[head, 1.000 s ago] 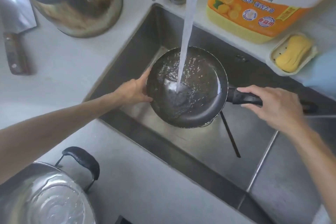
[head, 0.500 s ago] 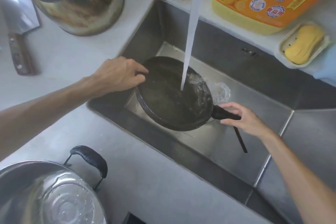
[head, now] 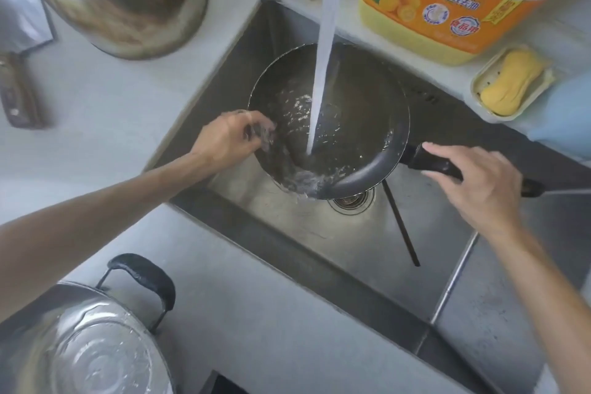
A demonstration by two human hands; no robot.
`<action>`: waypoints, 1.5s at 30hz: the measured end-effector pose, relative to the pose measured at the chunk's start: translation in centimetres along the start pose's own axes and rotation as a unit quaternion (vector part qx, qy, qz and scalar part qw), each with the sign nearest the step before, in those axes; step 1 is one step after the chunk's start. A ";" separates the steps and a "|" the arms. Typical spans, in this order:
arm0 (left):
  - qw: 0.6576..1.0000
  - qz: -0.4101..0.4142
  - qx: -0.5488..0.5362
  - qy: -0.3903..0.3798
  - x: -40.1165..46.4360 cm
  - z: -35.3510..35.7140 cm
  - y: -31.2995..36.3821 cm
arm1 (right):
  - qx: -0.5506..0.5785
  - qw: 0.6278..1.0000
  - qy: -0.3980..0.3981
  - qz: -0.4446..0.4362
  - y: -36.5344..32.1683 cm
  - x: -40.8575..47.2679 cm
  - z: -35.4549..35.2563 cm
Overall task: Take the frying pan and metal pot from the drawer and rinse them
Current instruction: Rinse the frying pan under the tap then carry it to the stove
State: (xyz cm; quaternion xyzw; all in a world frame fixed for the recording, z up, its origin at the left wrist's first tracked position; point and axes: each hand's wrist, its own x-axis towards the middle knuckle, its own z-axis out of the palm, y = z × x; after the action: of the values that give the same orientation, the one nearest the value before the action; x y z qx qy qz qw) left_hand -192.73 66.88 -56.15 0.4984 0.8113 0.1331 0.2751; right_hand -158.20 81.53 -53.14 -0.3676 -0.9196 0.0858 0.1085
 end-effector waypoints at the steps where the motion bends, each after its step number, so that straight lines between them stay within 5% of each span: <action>1: 0.999 0.024 0.025 0.029 -0.5 -0.6 0.1 | 0.035 0.999 0.008 0.030 -0.2 -0.8 0.9; 5: 0.982 0.130 0.118 0.070 -2.5 -4.6 1.4 | 0.301 0.927 -0.111 0.195 -1.7 -3.3 5.1; 10: 0.973 0.076 0.212 -0.054 -2.8 -6.9 2.4 | 0.386 0.854 -0.300 0.177 -2.7 -3.6 7.3; 14: 0.972 -0.043 0.176 -0.147 -3.0 -5.4 0.6 | 0.213 0.921 -0.308 0.110 -1.3 -1.5 5.2; 18: 0.967 -0.083 0.134 -0.198 -2.6 -2.2 0.0 | 0.053 0.986 -0.157 -0.020 -0.2 0.6 1.3; 22: 0.983 -0.071 0.044 -0.166 -1.4 -0.5 0.8 | -0.032 0.994 -0.013 -0.100 1.0 0.3 -0.7; 25: 0.996 -0.048 0.019 -0.071 -1.3 -0.3 1.5 | -0.027 0.997 0.049 -0.054 1.5 -1.2 0.1; 28: 0.993 0.062 0.085 0.050 -2.0 -1.9 2.3 | 0.103 0.992 0.034 0.068 0.9 -2.8 2.5; 30: 0.975 0.147 0.141 0.091 -2.6 -4.0 3.2 | 0.258 0.952 -0.024 0.162 -0.5 -3.6 3.9; 34: 0.959 0.162 0.228 0.041 -3.3 -7.6 5.1 | 0.393 0.868 -0.214 0.216 -2.6 -4.3 6.3; 36: 0.968 0.110 0.225 -0.020 -3.3 -8.1 4.7 | 0.371 0.869 -0.263 0.198 -2.7 -3.9 6.4; 39: 0.974 -0.010 0.194 -0.114 -3.7 -7.1 2.8 | 0.251 0.922 -0.256 0.143 -2.0 -2.2 4.5; 42: 0.968 -0.074 0.149 -0.186 -3.9 -4.0 0.7 | 0.093 0.979 -0.180 0.019 -1.1 0.0 1.8; 45: 0.974 -0.116 0.032 -0.190 -3.4 -0.8 0.1 | -0.019 0.991 -0.100 -0.084 -0.4 1.5 -0.6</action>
State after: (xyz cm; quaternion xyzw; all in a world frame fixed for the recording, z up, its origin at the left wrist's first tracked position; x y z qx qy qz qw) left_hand -191.95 63.93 -54.35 0.4259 0.8000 -0.0225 0.4220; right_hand -159.33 82.35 -52.30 -0.2805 -0.9550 0.0954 0.0154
